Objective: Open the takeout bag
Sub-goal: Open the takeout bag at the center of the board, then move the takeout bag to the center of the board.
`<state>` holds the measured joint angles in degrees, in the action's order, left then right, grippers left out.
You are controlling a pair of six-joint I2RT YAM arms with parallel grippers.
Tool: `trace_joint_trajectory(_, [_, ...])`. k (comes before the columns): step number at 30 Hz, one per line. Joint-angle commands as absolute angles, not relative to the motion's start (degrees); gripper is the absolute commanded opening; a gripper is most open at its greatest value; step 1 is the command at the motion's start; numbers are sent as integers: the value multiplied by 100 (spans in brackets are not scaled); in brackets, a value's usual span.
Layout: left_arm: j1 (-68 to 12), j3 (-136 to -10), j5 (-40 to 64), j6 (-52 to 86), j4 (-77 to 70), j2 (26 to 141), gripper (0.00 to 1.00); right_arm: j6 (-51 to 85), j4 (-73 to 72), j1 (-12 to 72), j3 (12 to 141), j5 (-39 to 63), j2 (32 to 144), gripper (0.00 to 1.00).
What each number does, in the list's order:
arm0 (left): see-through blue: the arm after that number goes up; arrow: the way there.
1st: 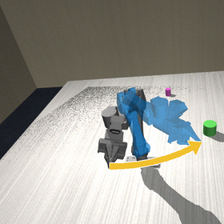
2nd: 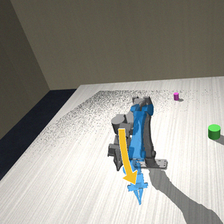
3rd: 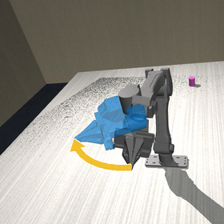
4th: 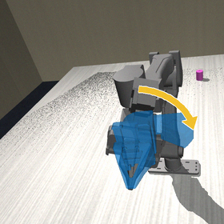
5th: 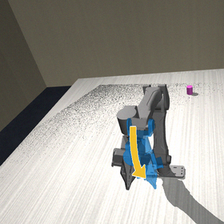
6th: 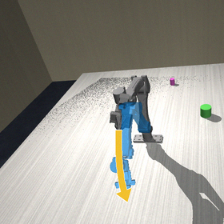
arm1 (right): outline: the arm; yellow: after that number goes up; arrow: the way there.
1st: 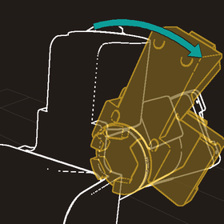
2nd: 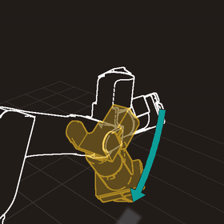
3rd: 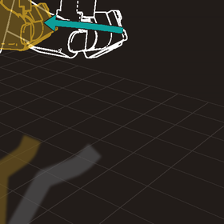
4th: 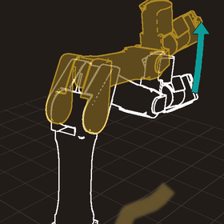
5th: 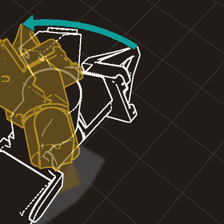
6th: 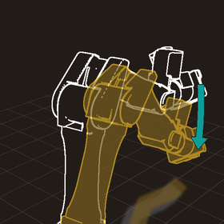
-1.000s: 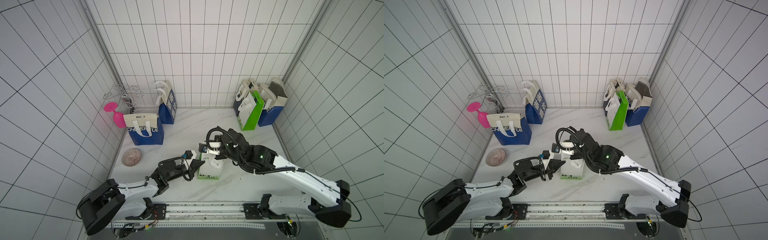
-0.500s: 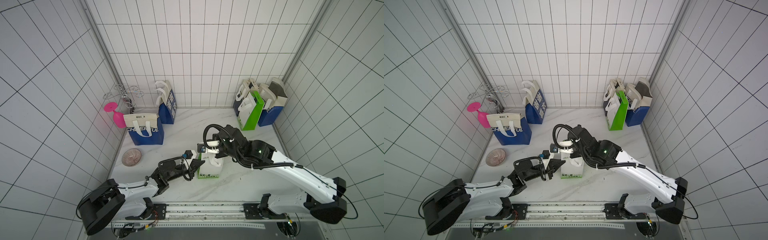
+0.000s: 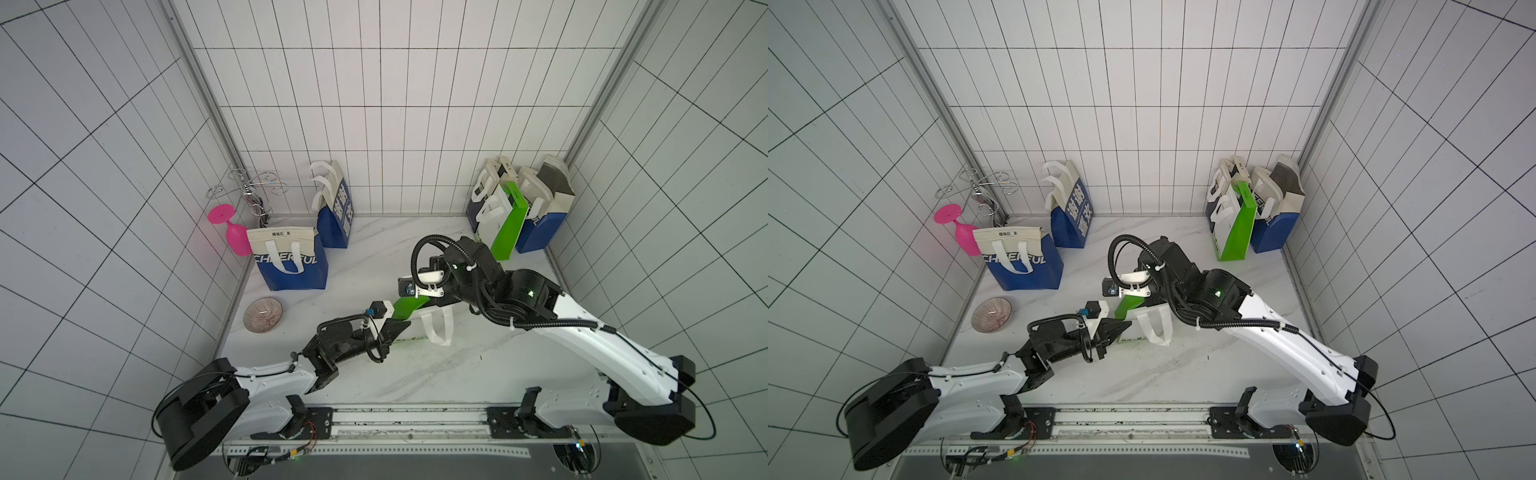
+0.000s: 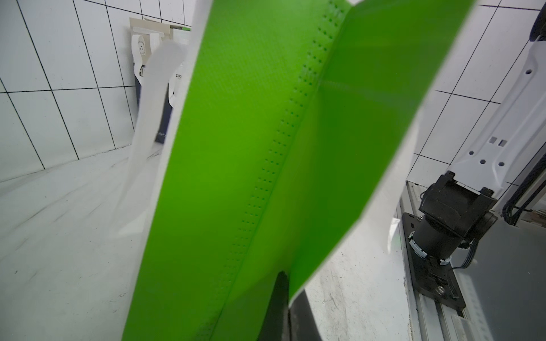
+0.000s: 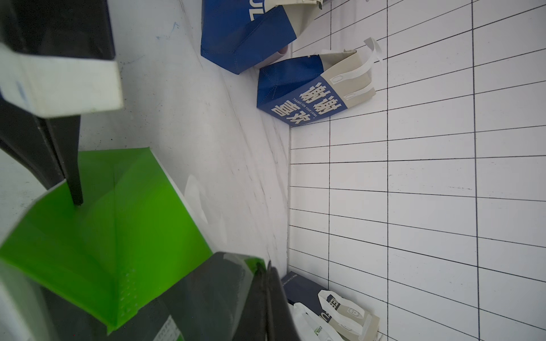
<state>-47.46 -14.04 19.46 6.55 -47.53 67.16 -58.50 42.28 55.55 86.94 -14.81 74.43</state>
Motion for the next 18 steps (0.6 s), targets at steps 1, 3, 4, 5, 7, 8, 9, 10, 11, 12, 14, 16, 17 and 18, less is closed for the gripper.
trace_joint_trajectory(1, [-4765,-1407,2042,578,-4605,6727,0,-5940,3816,5493,9609,-1523,7387,0])
trace_joint_trajectory(3, [-4764,-1417,2049,582,-4606,6741,0,-5812,3893,5493,9568,-1358,7391,0])
trace_joint_trajectory(4, [-4770,-1421,2050,597,-4615,6748,0,-5748,3888,5493,9533,-1329,7387,0])
trace_joint_trajectory(5, [-4764,-1424,2053,589,-4616,6758,0,-5691,3885,5490,9493,-1318,7396,0])
trace_joint_trajectory(7, [-4764,-1424,2059,600,-4614,6756,0,-5606,3885,5488,9408,-1326,7415,0])
trace_joint_trajectory(8, [-4764,-1424,2057,600,-4614,6752,0,-5565,3878,5479,9372,-1328,7427,0])
trace_joint_trajectory(9, [-4764,-1424,2054,602,-4614,6758,0,-5526,3868,5479,9329,-1342,7433,0])
trace_joint_trajectory(10, [-4764,-1429,2050,604,-4614,6759,0,-5489,3852,5475,9294,-1365,7451,2])
trace_joint_trajectory(11, [-4771,-1424,2049,602,-4614,6751,0,-5440,3850,5468,9260,-1387,7466,4])
trace_joint_trajectory(12, [-4765,-1425,2054,608,-4614,6754,0,-5393,3850,5459,9230,-1405,7471,7])
trace_joint_trajectory(14, [-4769,-1426,2054,611,-4615,6759,0,-5279,3818,5419,9162,-1437,7488,15])
trace_joint_trajectory(16, [-4765,-1424,2047,607,-4614,6758,0,-5100,3746,5367,9069,-1446,7496,20])
trace_joint_trajectory(17, [-4764,-1424,2042,615,-4614,6758,0,-5007,3715,5335,9016,-1426,7489,24])
trace_joint_trajectory(18, [-4764,-1431,2043,616,-4621,6762,0,-4911,3678,5305,8956,-1409,7487,27])
